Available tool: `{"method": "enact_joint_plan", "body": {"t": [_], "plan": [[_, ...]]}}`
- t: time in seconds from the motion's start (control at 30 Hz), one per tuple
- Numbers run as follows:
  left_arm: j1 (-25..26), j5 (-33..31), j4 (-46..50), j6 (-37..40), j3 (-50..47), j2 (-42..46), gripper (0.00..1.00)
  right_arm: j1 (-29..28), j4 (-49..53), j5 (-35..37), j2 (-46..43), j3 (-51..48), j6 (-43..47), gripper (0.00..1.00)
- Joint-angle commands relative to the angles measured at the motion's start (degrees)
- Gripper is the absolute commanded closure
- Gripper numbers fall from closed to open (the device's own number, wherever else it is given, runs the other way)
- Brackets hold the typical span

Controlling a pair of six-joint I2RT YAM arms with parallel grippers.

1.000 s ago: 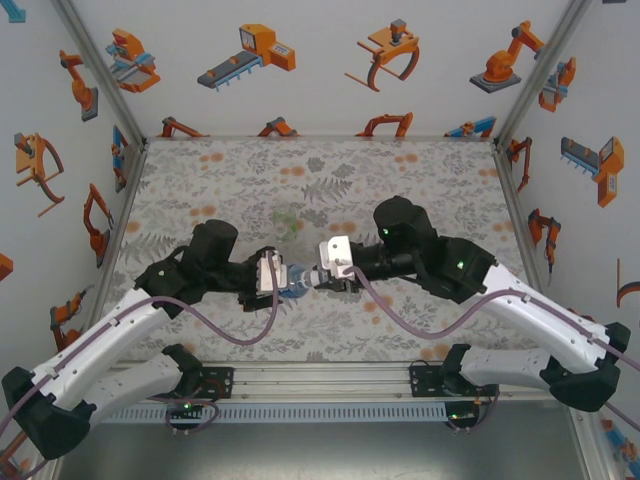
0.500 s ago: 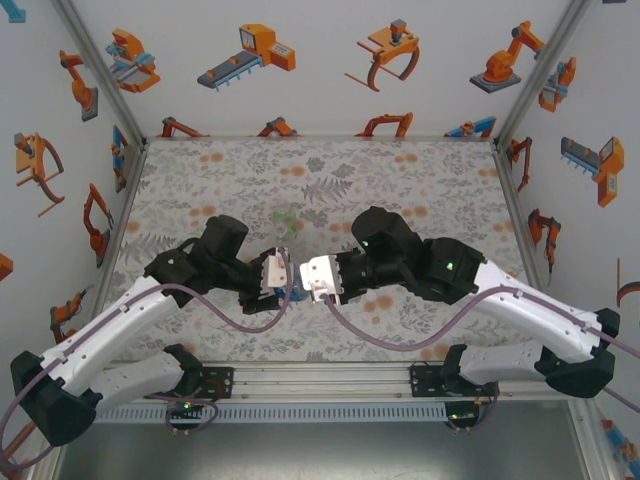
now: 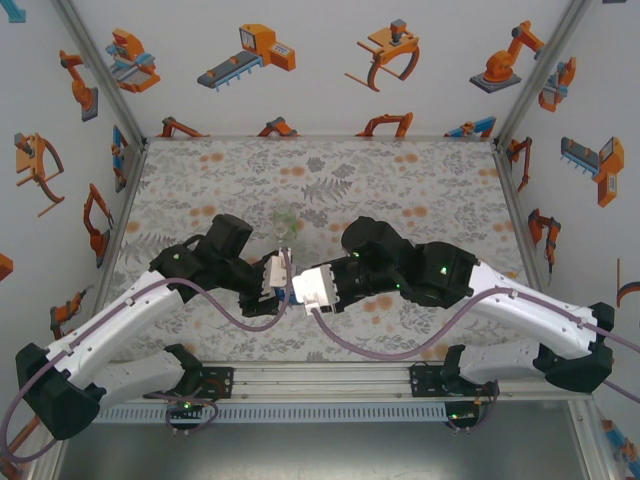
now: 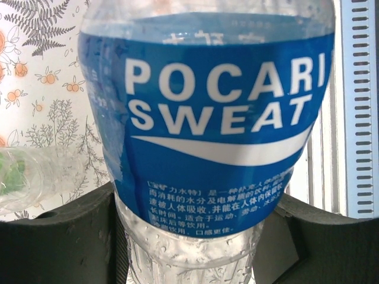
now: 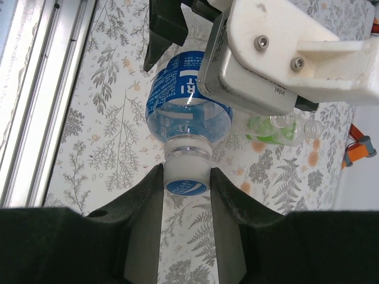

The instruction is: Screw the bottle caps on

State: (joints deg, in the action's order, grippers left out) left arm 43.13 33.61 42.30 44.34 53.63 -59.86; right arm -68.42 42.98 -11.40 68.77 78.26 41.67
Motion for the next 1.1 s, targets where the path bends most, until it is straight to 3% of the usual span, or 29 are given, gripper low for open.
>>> {"method": "enact_joint_plan", "body": {"t": [0.0, 0.27, 0.57, 0.7, 0.9, 1.07], "plan": [[0.4, 5.43, -2.67, 0.88, 2.47, 1.32, 1.0, -0.37, -2.97, 1.79, 0.75, -0.7, -8.03, 1.0], [0.4, 4.6, -4.25, 1.33, 1.52, 2.55, 1.0, 0.39, -4.8, 0.13, 0.51, -3.14, -27.03, 1.0], [0.46, 4.77, -5.77, 1.33, 1.08, 3.3, 1.0, 5.23, -12.76, -3.58, -1.33, -6.95, -49.55, 1.0], [0.52, 4.86, -6.72, 1.19, 0.55, 3.9, 1.0, 9.3, -16.96, -5.1, -2.24, -9.5, -62.62, 1.0], [0.55, 4.74, -8.12, 0.92, -0.01, 4.62, 1.0, 17.85, -17.43, -13.32, -0.16, -11.48, -83.3, 1.0], [0.54, 3.73, -8.75, 1.08, -0.11, 4.89, 1.0, 20.08, -20.74, -16.82, 0.94, -14.32, -95.83, 1.0]]}}
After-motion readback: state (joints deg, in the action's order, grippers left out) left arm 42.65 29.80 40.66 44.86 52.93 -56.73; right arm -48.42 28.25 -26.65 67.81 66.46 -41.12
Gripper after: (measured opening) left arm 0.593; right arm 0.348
